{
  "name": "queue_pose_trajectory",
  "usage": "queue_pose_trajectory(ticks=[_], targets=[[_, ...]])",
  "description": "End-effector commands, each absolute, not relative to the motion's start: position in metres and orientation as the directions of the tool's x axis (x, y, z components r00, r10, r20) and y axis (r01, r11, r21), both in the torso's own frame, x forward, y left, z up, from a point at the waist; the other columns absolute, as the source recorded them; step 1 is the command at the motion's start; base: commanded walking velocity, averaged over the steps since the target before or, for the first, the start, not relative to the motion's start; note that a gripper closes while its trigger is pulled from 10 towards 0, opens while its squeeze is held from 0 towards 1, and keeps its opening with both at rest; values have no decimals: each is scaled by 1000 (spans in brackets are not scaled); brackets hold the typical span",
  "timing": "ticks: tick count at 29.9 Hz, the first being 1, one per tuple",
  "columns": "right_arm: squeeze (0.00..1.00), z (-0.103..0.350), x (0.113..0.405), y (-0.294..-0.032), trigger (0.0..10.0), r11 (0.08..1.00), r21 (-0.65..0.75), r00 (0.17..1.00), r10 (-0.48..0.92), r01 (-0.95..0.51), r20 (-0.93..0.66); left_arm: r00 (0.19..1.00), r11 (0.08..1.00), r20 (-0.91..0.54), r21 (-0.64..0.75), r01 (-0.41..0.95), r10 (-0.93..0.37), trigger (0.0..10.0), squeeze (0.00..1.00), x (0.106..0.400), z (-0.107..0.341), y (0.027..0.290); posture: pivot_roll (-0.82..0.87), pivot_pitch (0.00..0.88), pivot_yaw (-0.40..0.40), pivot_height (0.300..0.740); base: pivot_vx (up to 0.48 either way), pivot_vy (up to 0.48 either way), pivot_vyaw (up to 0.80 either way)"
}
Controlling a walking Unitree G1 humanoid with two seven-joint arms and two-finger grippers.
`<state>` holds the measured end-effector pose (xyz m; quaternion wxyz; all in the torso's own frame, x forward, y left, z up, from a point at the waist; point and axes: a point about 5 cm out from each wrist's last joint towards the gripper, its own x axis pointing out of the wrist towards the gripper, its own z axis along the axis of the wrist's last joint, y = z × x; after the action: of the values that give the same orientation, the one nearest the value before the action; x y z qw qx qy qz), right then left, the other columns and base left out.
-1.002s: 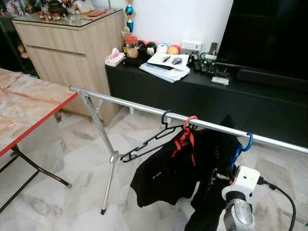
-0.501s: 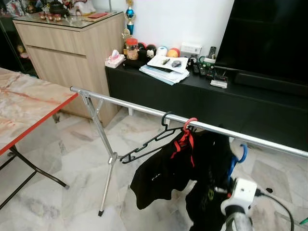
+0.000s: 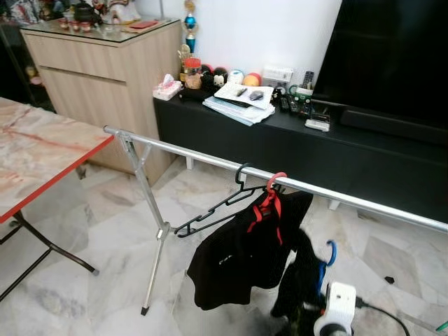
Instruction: Hang hanger
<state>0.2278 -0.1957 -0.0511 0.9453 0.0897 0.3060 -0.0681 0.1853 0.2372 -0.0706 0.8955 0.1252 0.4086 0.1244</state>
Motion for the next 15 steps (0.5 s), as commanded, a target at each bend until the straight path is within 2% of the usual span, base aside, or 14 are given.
queue_pose_trajectory(ticks=[1,3,6,8,15], targets=[[0,-51,229,-198,10000,978,105,784,-78,180,-616,735,939,-599,306,-156,317,10000,0,217,-52,230,30,5,-44,740,0,0,0],[0,-52,228,-198,10000,978,101,777,-80,182,-624,759,944,-576,290,-158,304,10000,0,222,-48,229,26,8,-42,740,0,0,0],[0,-57,223,-199,10000,978,87,749,-85,188,-657,834,968,-508,224,-116,218,10000,0,236,-38,219,31,14,-37,740,0,0,0],[0,-59,220,-200,10000,972,89,735,-105,220,-670,866,981,-474,179,-80,157,10000,0,234,-37,211,40,21,-34,740,0,0,0],[0,-61,217,-198,10000,953,120,736,-132,279,-664,852,986,-503,143,-85,146,10000,0,221,-46,208,28,48,-23,740,0,0,0]])
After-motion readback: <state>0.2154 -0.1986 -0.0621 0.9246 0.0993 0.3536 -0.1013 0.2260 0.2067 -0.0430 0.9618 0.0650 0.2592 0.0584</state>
